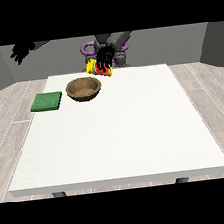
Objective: Pick the cup and pour the ball into the bowl, then pick the bowl and place it on the pad
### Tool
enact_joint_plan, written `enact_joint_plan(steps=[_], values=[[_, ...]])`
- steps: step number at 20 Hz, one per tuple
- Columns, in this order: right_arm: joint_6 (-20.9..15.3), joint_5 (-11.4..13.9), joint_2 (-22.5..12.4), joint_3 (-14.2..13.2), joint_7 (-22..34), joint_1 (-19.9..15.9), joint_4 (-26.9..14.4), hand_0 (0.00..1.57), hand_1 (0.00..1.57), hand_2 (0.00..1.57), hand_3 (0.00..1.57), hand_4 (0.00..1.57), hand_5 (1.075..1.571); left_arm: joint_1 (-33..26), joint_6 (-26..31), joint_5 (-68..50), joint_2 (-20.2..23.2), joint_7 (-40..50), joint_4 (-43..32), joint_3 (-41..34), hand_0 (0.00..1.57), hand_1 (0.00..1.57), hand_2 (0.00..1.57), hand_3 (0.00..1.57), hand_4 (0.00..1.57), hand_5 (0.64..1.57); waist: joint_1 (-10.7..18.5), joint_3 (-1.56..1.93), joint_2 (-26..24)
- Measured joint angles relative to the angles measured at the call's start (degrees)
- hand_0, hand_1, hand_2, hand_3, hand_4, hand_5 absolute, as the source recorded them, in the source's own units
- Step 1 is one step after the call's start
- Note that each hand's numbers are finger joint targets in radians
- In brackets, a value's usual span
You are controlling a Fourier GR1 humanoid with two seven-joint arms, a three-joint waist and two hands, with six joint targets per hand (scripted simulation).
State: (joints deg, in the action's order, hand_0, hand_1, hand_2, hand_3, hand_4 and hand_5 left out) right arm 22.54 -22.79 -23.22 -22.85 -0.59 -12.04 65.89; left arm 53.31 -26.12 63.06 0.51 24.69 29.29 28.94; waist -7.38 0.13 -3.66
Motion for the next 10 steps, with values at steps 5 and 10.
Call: enact_joint_plan(steps=[5, 10], values=[[-0.48, 0.72, 0.51, 1.02, 0.01, -2.38, -1.21, 0.00, 0.00, 0.00, 0.30, 0.70, 1.555, 4.48, 7.18, 7.39, -0.34, 7.88, -0.90, 6.43, 0.73, 0.73, 1.57, 1.57, 1.01, 1.570, -1.19, -0.04, -0.09], [-1.01, 1.75, 1.64, 2.13, -0.80, -3.65, -2.61, 0.00, 0.00, 0.00, 0.33, 0.69, 1.549, 4.42, 15.90, 10.64, -0.47, 11.22, 2.75, 12.23, 0.33, 0.33, 1.28, 1.57, 1.09, 1.569, -2.02, -0.07, -0.21]])
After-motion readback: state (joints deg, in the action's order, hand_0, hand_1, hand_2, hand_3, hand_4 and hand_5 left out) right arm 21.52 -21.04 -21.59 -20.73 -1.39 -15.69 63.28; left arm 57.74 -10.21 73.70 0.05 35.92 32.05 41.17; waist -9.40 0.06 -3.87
